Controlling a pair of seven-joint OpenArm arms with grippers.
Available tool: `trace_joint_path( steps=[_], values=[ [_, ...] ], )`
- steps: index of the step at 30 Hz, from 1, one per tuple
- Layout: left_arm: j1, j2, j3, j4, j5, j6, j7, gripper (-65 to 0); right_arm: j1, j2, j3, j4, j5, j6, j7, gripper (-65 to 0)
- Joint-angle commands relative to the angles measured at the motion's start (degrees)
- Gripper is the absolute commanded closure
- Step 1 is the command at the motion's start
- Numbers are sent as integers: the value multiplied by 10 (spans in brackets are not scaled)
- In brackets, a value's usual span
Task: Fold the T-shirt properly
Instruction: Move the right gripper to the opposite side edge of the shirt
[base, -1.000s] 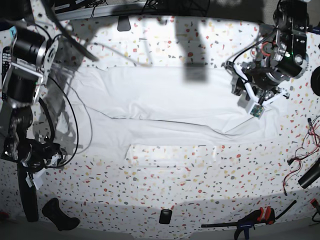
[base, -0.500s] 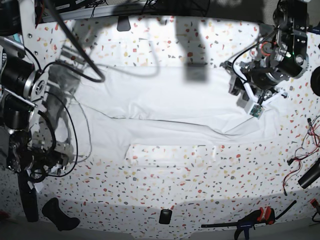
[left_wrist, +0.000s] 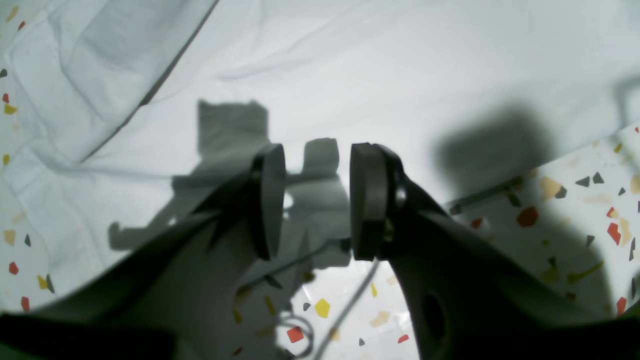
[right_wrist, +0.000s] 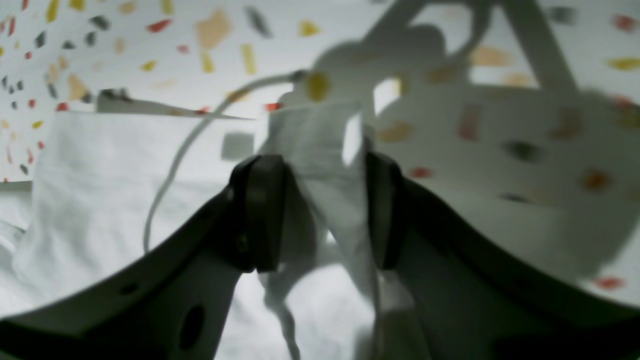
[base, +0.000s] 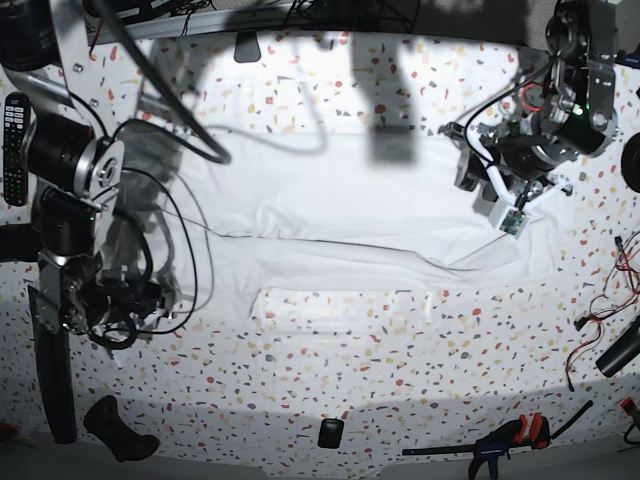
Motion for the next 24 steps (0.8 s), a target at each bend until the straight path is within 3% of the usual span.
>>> trace_joint_path(
  steps=[1,4,10,12,14,19,24],
  values=[
    [-5,-5,-2,12,-5,2,-9,-213,20,2,0,8,-2,0,5,-255],
    [-5,-5,-2,12,-4,2,-9,-213,20,-2,0,8,-23,-12,4,-179],
    [-5,-5,-2,12,-4,1,-9,-213,22,9,0,12,-2,-11,-3,0],
    [-5,-5,-2,12,-4,2,-9,-213,22,14,0,20,15,6,-2,0],
    [-5,-5,-2,12,-4,1,-9,-213,22,16,0,38,28,50,-3,0],
    [-5,-5,-2,12,-4,1,-9,-213,22,15,0,104,105,50,-70,0],
    [-5,-5,-2,12,-3,1,-9,-213,20,17,-16,142,243,50,-179,0]
  ],
)
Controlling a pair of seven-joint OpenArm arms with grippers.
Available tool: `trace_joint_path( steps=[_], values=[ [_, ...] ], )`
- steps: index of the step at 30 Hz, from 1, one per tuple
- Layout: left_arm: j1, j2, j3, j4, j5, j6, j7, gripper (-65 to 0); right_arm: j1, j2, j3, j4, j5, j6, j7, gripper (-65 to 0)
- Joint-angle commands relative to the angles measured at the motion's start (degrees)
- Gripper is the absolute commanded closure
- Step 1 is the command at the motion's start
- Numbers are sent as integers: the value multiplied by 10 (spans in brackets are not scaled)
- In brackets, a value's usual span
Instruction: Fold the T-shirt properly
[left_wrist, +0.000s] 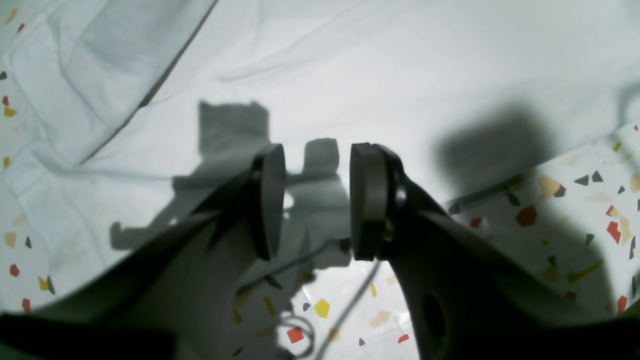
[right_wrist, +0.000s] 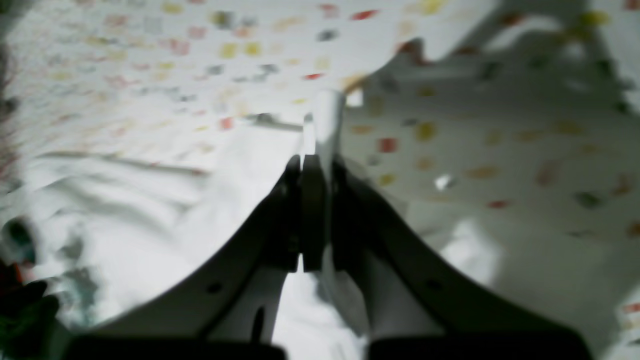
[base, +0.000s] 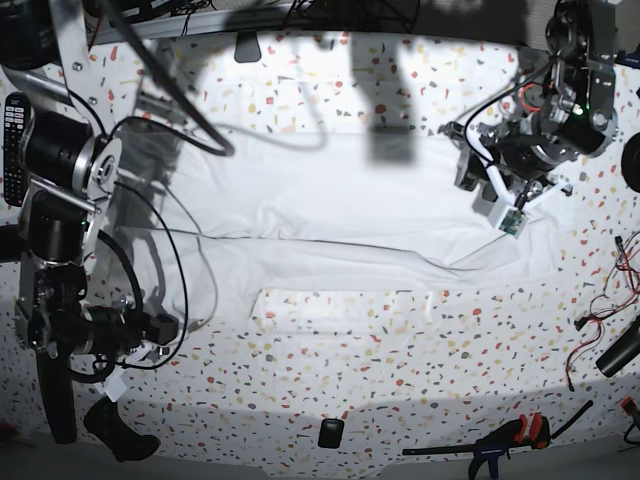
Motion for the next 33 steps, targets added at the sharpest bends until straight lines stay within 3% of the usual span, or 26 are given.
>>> trace_joint_path(
  steps=[1,6,8,11,17,22,25,33],
  values=[
    [-5,-5,-2,12,-4,2,-9,-213,20,7,-12,12,33,5,-4,0],
    [-7,-5,-2,12,-4,2,-10,-213,1,20,-126,15,54,5,-23,0],
    [-7,-5,-2,12,-4,2,-14,-213,-9,26,-169,16,125,5,-83,0],
    [-9,-5,-2,12,3,1,-23,-213,-30,39,-210,38,232,5,-121,0],
    [-9,-5,-2,11,77,2,-60,-213,-96,81,-219,162,330,5,-151,0],
    [-10,-5,-2,10,123,2,-100,-213,-169,125,-219,291,448,5,-151,0],
    [-10,-5,-2,10,123,2,-99,-213,-221,161,-219,369,475,5,-151,0],
    [-10,-5,-2,10,123,2,-98,-213,-372,271,-219,510,477,5,-151,0]
  ],
)
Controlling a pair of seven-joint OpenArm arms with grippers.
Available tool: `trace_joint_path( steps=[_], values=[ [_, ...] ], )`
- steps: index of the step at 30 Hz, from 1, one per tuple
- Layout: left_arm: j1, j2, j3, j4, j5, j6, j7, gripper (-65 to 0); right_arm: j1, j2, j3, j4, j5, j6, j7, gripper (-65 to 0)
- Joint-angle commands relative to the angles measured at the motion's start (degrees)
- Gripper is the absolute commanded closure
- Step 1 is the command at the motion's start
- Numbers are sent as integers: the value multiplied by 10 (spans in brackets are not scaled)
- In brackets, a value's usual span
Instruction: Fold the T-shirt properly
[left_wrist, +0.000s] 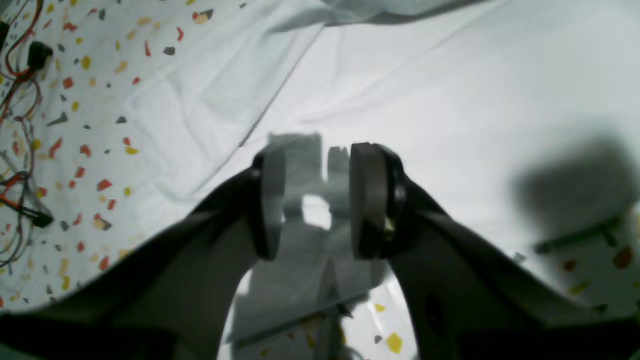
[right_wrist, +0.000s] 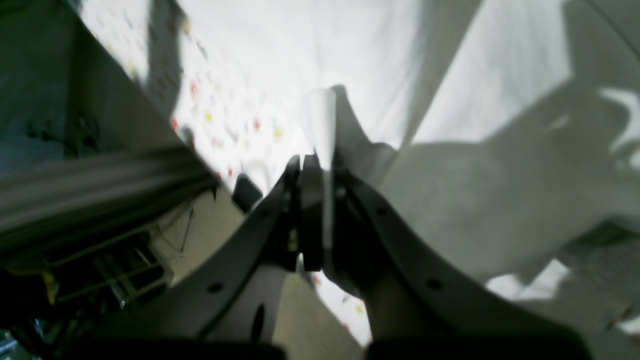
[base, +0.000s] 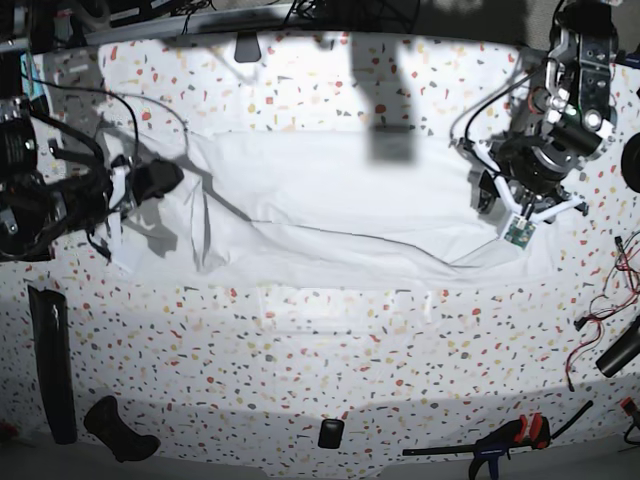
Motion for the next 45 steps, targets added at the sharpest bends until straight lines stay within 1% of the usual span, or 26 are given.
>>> trace_joint_path(
  steps=[1,4,7,9,10,12,14,15,18,19,21,25,26,28,29,31,33,35,38,41,43,45],
  values=[
    [-6,-5,-2,11,-1,2,-12,-213,-10,25,7,13,9,3,-4,0],
    [-6,-5,-2,11,-1,2,-12,-213,-57,62,7,19,-3,3,-4,0],
    [-6,-5,-2,11,-3,2,-12,-213,-94,85,7,19,-73,3,-4,0],
    [-6,-5,-2,11,-3,2,-7,-213,-113,90,7,19,-127,3,-4,0],
    [-6,-5,-2,11,-8,2,5,-213,-118,89,7,19,-155,3,-4,0],
    [-5,-5,-2,11,-52,2,49,-213,-120,85,7,19,-189,3,-4,0],
    [0,-5,-2,11,-113,0,86,-213,-120,82,7,19,-193,3,23,0],
    [3,-5,-2,11,-140,-3,90,-213,-119,79,7,19,-193,3,20,0],
    [12,-5,-2,11,-214,-10,71,-213,-120,75,7,19,-193,3,12,0],
    [14,-5,-2,11,-238,-17,70,-213,-120,75,7,19,-193,3,12,0],
    [21,-5,-2,11,-273,-43,74,-213,-120,75,7,19,-196,3,12,0],
    [53,-5,-2,10,-299,-63,74,-213,-120,75,7,18,-254,3,34,0],
    [64,-5,-2,11,-318,-78,73,-213,-120,75,7,18,-267,3,44,0],
    [82,-2,2,11,-377,-123,64,-213,-120,74,7,18,-289,3,57,0],
    [85,5,6,12,-393,-142,59,-213,-120,73,7,18,-298,3,61,0],
    [81,29,23,15,-388,-147,59,-208,-120,63,7,14,-317,3,63,0],
    [74,52,47,14,-355,-147,60,-206,-120,43,7,0,-327,3,63,0],
    [70,68,75,14,-315,-146,59,-206,-120,18,7,-24,-346,3,63,0],
    [70,70,117,14,-275,-146,59,-206,-118,-28,7,-75,-411,3,68,0],
    [70,70,144,13,-242,-146,59,-206,-118,-65,7,-128,-498,3,93,0],
    [70,70,151,13,-240,-139,59,-206,-118,-80,7,-158,-546,3,122,0],
    [70,70,151,13,-240,-135,59,-206,-118,-90,7,-183,-581,3,153,0]
  ],
)
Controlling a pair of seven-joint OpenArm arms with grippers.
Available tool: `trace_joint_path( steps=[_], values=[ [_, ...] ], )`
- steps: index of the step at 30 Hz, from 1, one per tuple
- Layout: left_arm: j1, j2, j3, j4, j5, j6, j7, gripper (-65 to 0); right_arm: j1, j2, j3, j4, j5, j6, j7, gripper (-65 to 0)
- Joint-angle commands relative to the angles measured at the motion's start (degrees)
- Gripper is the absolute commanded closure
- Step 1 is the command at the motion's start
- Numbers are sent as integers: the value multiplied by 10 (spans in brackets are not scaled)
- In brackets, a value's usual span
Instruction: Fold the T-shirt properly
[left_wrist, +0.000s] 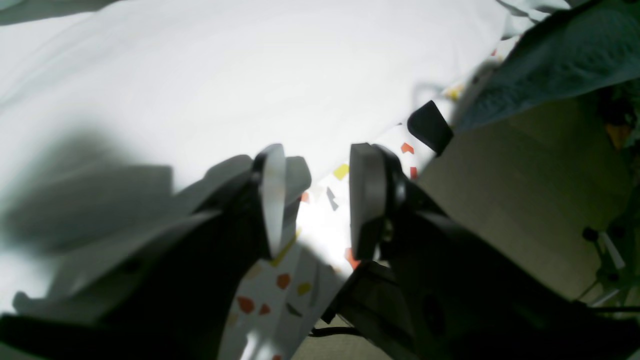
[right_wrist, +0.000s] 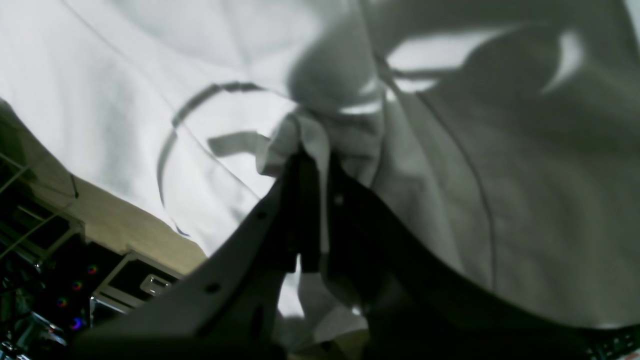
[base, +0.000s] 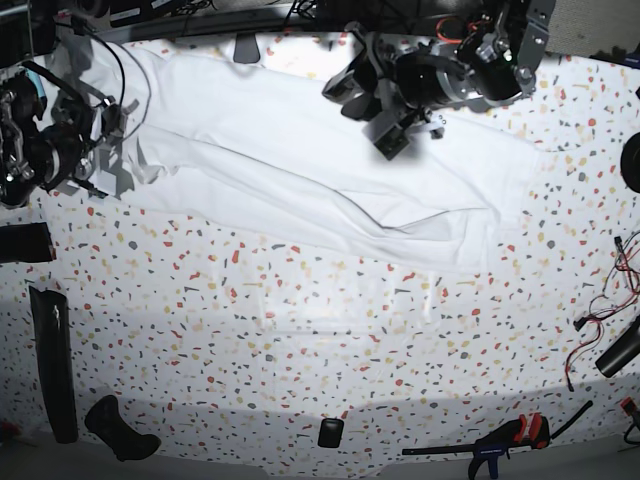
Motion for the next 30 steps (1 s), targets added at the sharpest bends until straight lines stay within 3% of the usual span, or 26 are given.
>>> trace_joint_path(
  steps=[1,8,15,18,22,25,30],
  values=[
    [-2,1,0,10,-11,0,-9,-206,-17,-28,-14,-45,-184,-26,101,0],
    [-2,1,0,10,-11,0,-9,-206,33,-54,-15,-70,-246,-62,107,0],
    [-2,1,0,10,-11,0,-9,-206,142,-102,-36,-107,-259,-64,111,0],
    [-2,1,0,10,-11,0,-9,-206,176,-106,-84,-138,-259,-65,118,0],
    [-2,1,0,10,-10,0,-9,-206,213,-106,-149,-173,-255,-97,125,0],
    [-2,1,0,10,-9,-1,-13,-206,221,-106,-173,-177,-236,-103,130,0],
    [-12,1,0,-38,66,15,-71,-206,222,-106,-180,-177,-207,-102,134,0]
  ],
)
